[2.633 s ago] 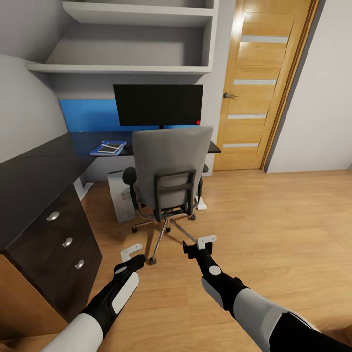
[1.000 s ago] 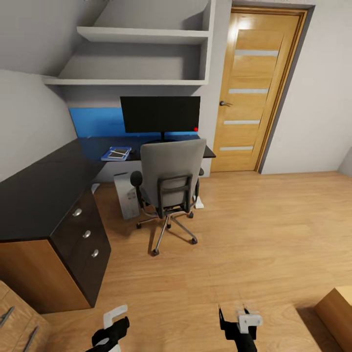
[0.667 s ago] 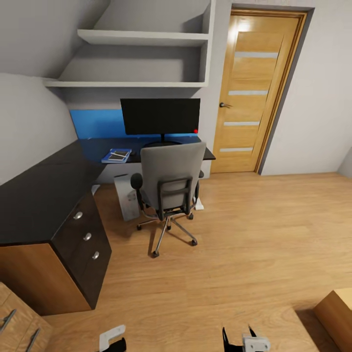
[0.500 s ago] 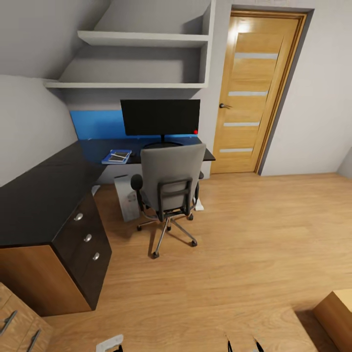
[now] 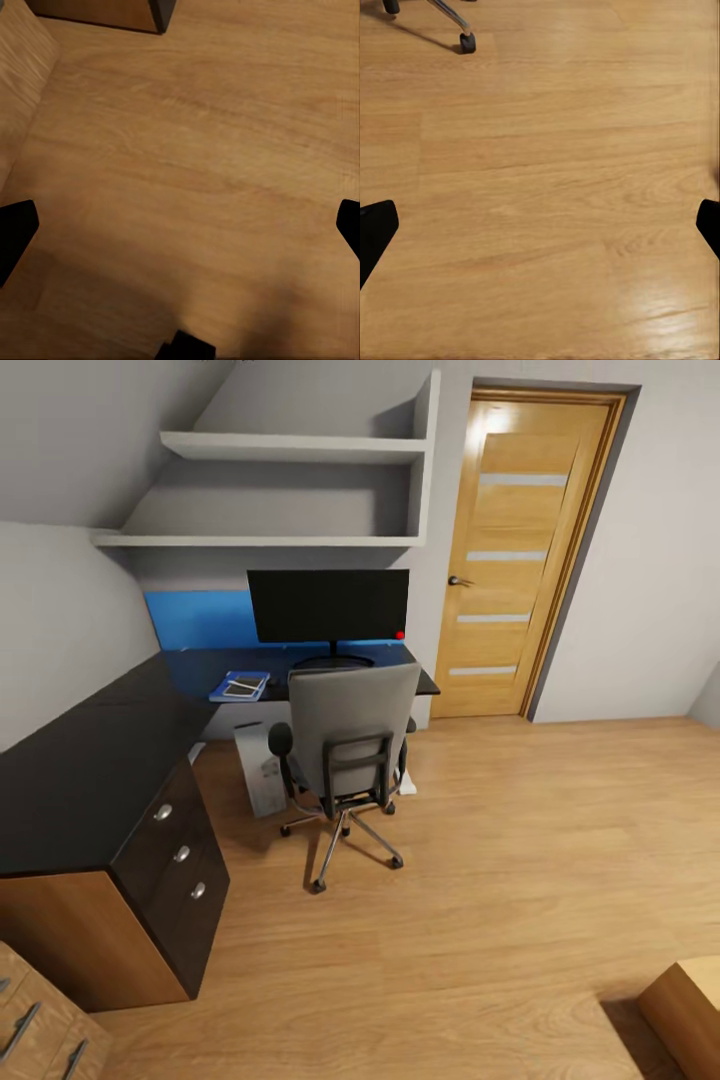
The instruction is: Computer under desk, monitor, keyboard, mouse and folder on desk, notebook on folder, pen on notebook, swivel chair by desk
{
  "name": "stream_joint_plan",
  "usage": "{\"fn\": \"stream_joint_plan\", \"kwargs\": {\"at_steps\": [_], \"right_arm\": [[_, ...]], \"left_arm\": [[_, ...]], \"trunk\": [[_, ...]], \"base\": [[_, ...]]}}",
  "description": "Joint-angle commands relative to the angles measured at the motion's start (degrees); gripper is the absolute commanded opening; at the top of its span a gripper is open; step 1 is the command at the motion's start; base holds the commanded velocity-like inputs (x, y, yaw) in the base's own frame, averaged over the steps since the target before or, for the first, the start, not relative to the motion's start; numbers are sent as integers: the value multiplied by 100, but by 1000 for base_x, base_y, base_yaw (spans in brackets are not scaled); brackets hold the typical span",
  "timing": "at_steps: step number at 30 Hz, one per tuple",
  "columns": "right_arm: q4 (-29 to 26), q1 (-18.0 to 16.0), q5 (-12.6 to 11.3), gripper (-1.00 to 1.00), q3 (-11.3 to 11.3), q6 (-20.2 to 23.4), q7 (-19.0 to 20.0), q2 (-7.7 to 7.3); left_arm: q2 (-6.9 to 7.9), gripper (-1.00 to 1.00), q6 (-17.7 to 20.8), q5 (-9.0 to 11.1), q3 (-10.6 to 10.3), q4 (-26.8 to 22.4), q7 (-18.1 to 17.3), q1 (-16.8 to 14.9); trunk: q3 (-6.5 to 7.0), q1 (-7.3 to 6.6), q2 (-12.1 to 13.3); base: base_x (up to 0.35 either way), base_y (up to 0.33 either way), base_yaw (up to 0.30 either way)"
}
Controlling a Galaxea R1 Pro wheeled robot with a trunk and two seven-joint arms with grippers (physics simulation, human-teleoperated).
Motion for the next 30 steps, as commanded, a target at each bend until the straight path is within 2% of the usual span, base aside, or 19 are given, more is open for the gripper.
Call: {"fn": "stream_joint_plan", "kwargs": {"at_steps": [1, 5, 7, 13, 20, 25, 27, 30], "right_arm": [[-4, 17, -39, 100, 52, -3, -58, -3], [-1, 88, -284, 100, 52, -3, -51, -9], [5, 177, -435, 100, 52, -3, -48, -11], [7, 304, -478, 100, 52, -3, -41, -11], [4, 337, -473, 100, 52, -3, -35, -5], [-14, 340, -465, 100, 48, 409, -44, 4], [-22, 340, -466, 100, 50, 703, -40, 16], [-27, 340, -469, 100, 54, 910, -39, 26]], "left_arm": [[15, 100, -64, 10, -56, 0, 43, 46], [97, 100, -262, 10, -56, 0, 43, 274], [198, 100, -504, 11, -56, 0, 49, 516], [268, 100, -930, 4, -56, 1, 46, 858], [282, 100, -1109, 3, -56, 3, 35, 1085], [279, 100, -1119, 3, -56, 8, -31, 1119], [275, 100, -1117, 2, -56, 5, -250, 1121], [275, 100, -1103, 3, -56, 3, -408, 1122]], "trunk": [[14, -23, 39], [86, -111, 200], [122, -155, 280], [229, -287, 521], [355, -441, 801], [445, -550, 1002], [481, -594, 1082], [534, -660, 1202]], "base": [[0, 0, 0], [0, 0, 0], [0, 0, 0], [0, 0, 0], [0, 0, 0], [0, 0, 0], [0, 0, 0], [0, 0, 0]]}}
